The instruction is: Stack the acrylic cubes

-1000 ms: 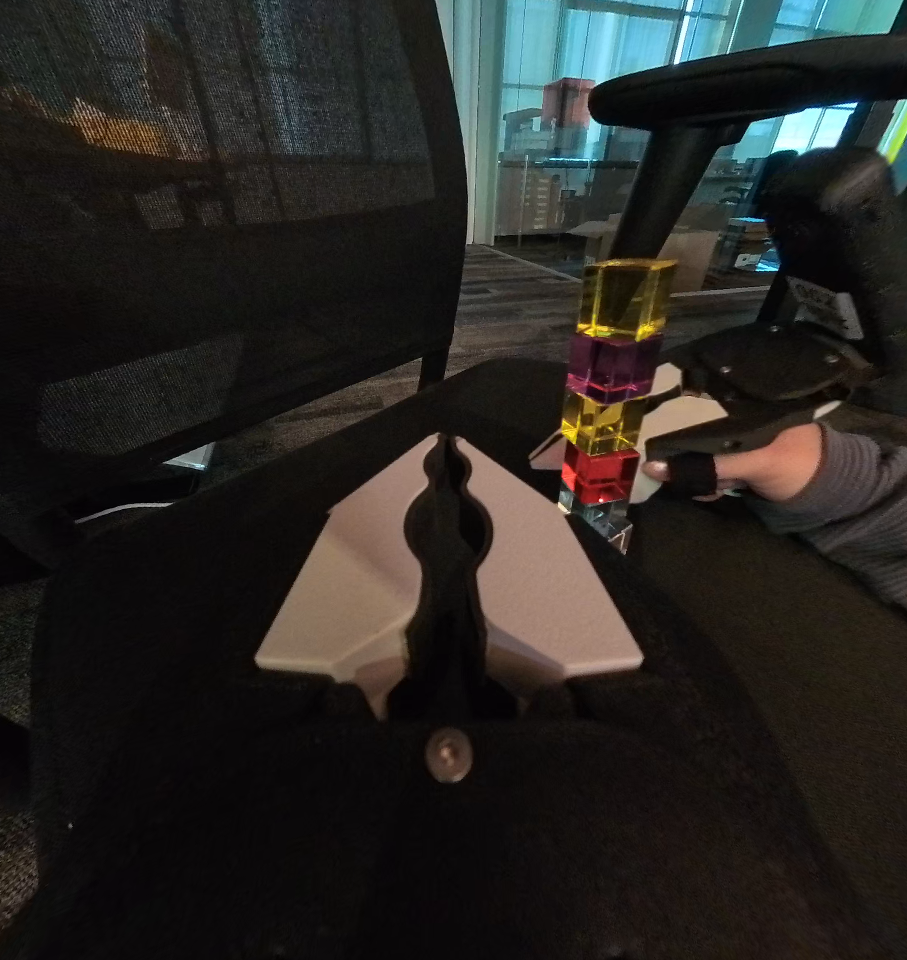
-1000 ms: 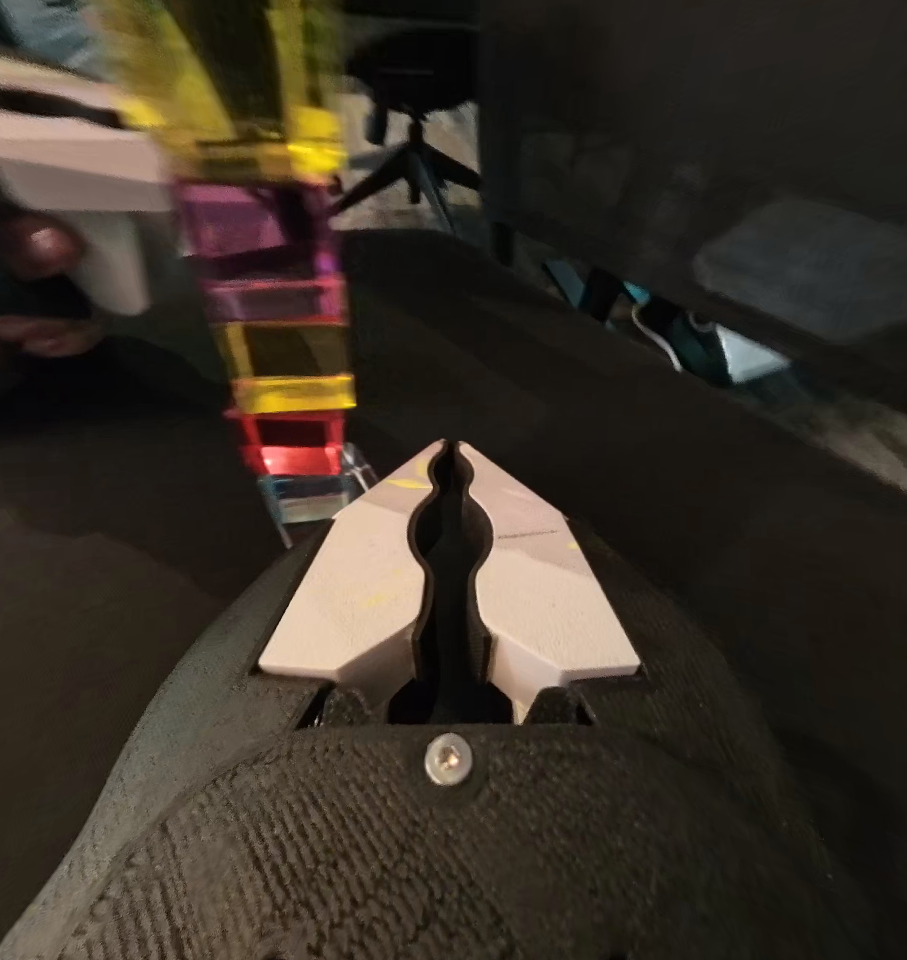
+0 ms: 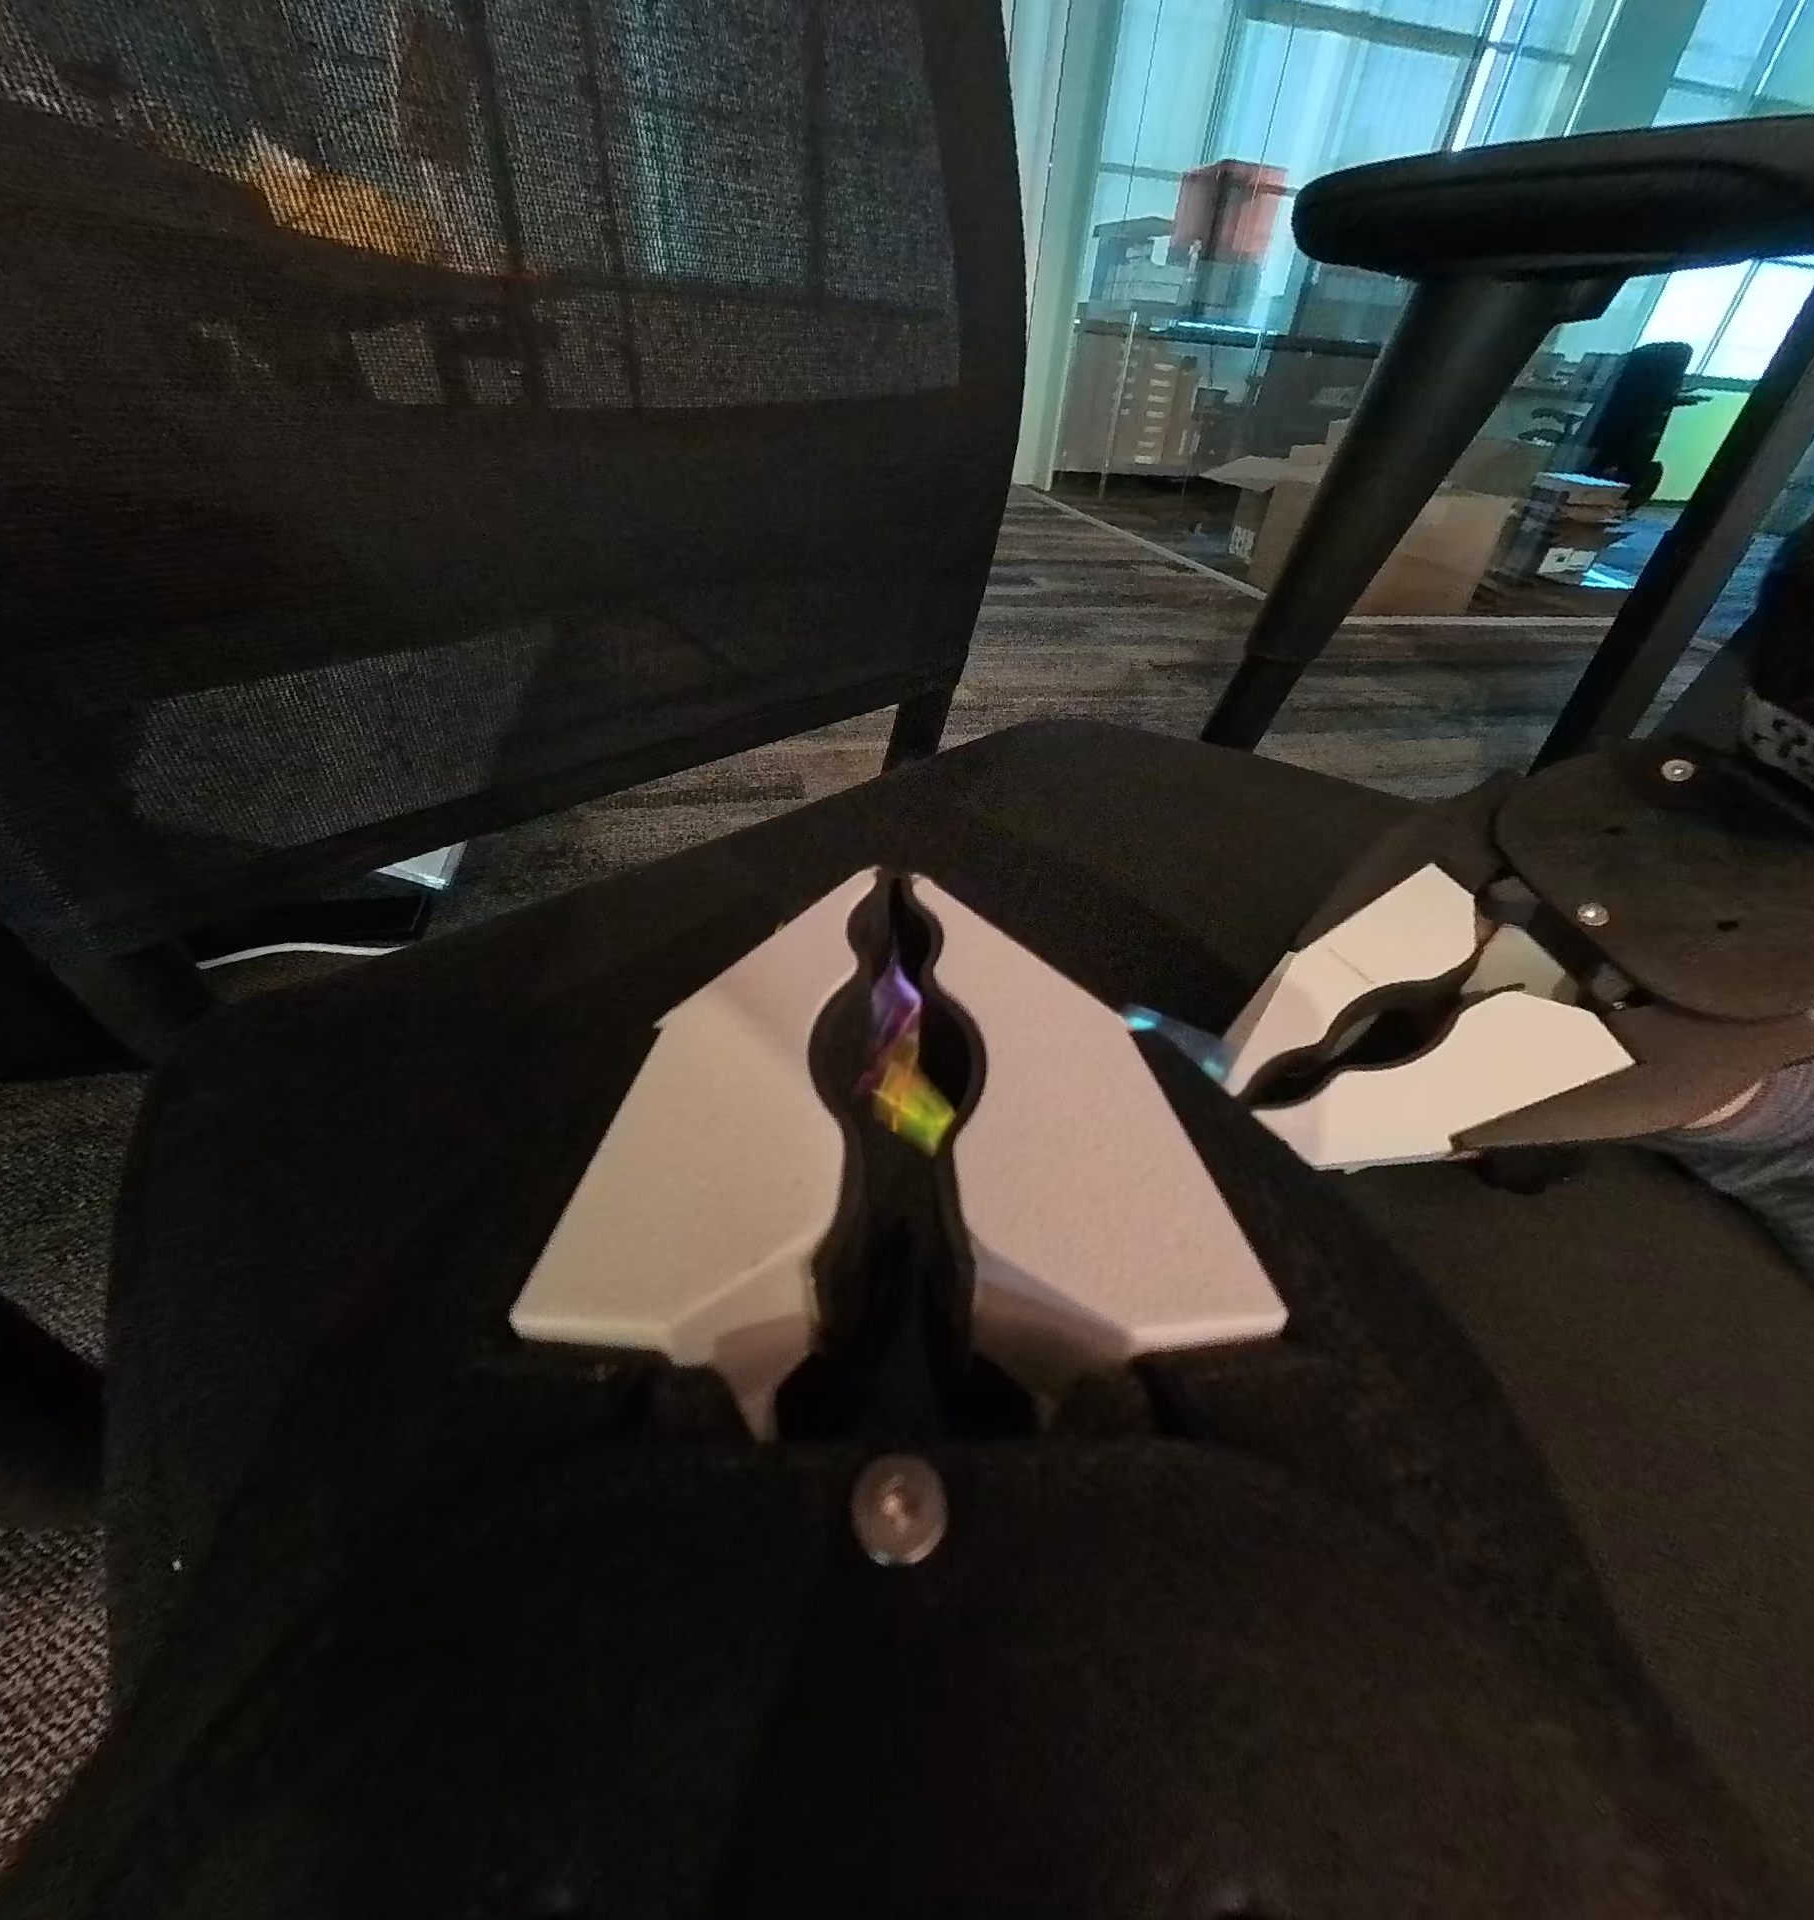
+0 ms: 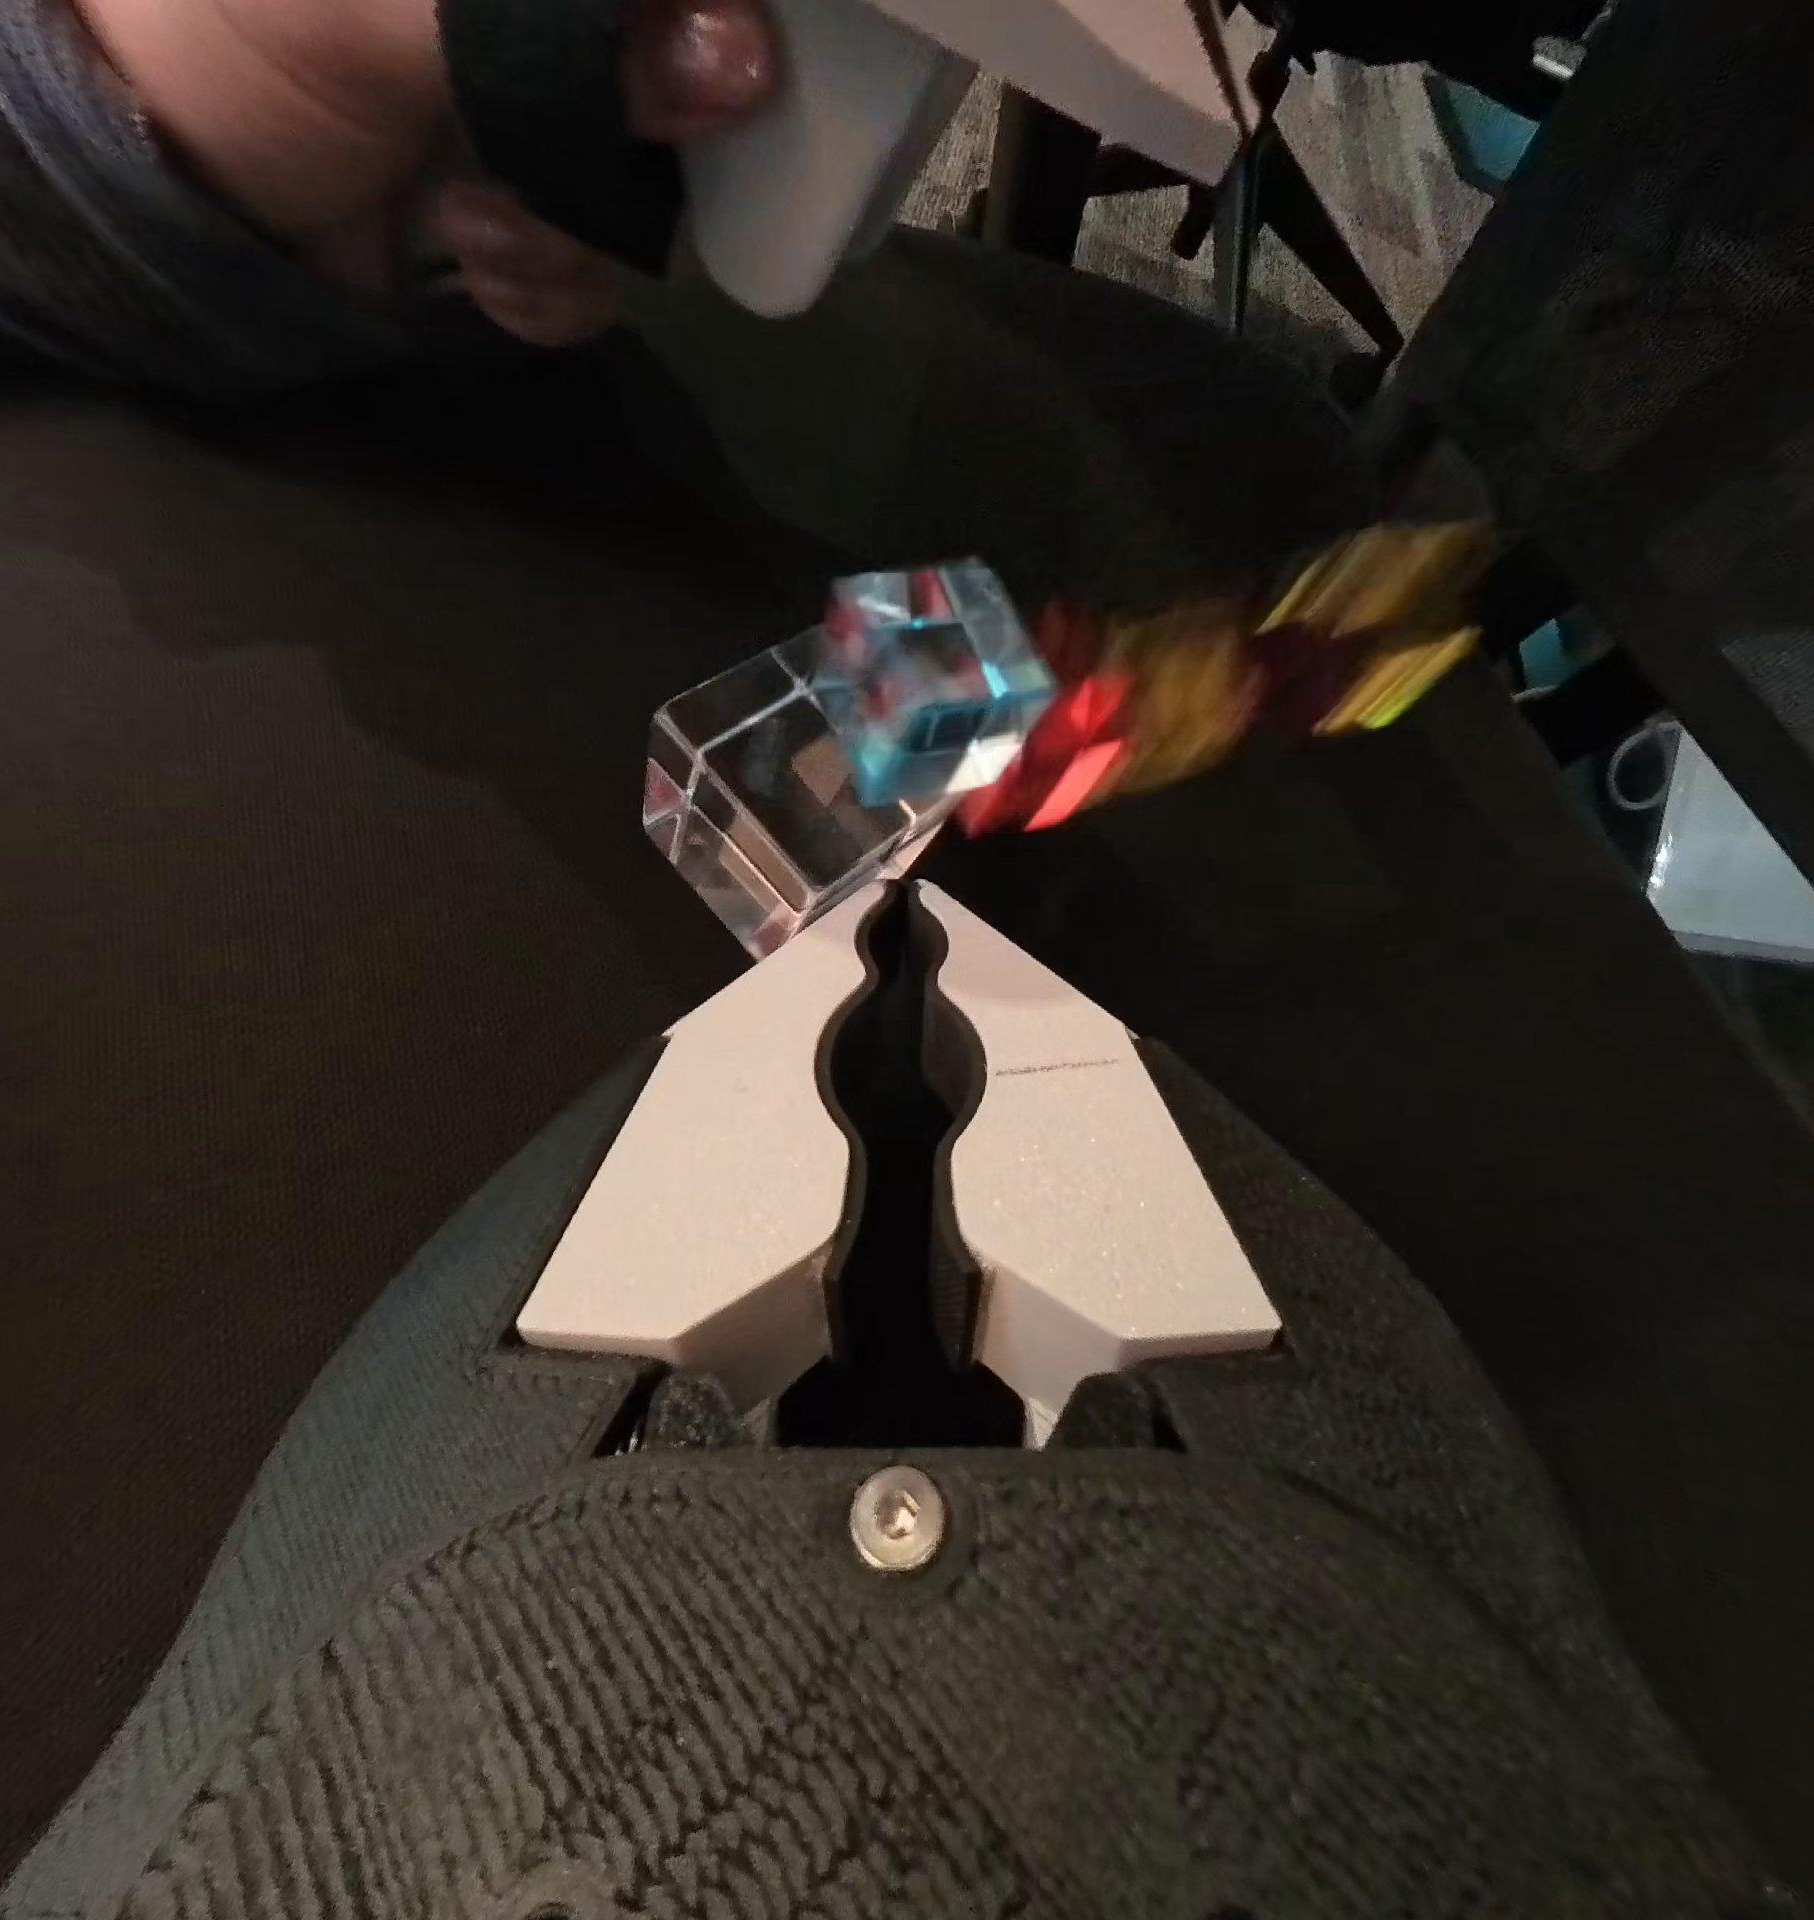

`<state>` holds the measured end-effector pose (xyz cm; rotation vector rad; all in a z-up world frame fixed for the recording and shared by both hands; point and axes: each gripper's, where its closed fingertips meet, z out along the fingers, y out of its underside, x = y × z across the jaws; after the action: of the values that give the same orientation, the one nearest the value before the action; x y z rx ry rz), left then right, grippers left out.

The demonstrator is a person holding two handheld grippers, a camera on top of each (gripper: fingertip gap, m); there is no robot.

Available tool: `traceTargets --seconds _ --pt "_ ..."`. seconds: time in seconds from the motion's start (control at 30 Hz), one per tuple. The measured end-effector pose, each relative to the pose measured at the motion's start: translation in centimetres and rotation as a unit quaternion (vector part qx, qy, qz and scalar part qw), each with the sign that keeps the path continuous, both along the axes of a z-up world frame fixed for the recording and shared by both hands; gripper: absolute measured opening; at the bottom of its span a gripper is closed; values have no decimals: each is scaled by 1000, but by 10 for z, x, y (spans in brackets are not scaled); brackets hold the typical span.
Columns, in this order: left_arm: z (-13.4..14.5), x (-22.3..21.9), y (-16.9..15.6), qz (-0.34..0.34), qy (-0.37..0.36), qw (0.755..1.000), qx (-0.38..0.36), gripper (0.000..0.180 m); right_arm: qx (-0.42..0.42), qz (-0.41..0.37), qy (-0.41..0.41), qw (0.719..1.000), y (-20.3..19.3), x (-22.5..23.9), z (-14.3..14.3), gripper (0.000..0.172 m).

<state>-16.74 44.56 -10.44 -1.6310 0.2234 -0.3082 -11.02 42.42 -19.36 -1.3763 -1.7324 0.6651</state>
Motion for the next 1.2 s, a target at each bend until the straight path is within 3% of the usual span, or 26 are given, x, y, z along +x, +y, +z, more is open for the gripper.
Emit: traceTargets --seconds 0.13,0.37,0.63,0.93,1.2 --pt "0 -1 0 2 -3 1000 0 0 -8 -25 20 999 8 1 7 0" --pt "3 -6 0 8 -20 1000 5 0 -41 -114 129 984 38 11 40 0" --pt "8 -13 -2 18 -37 999 19 0 32 -162 182 969 54 19 59 0" --pt "13 -15 -10 73 67 994 52 0 91 -169 209 959 56 23 70 0" --pt "19 -18 -43 116 110 984 78 0 111 -172 213 955 57 23 72 0"
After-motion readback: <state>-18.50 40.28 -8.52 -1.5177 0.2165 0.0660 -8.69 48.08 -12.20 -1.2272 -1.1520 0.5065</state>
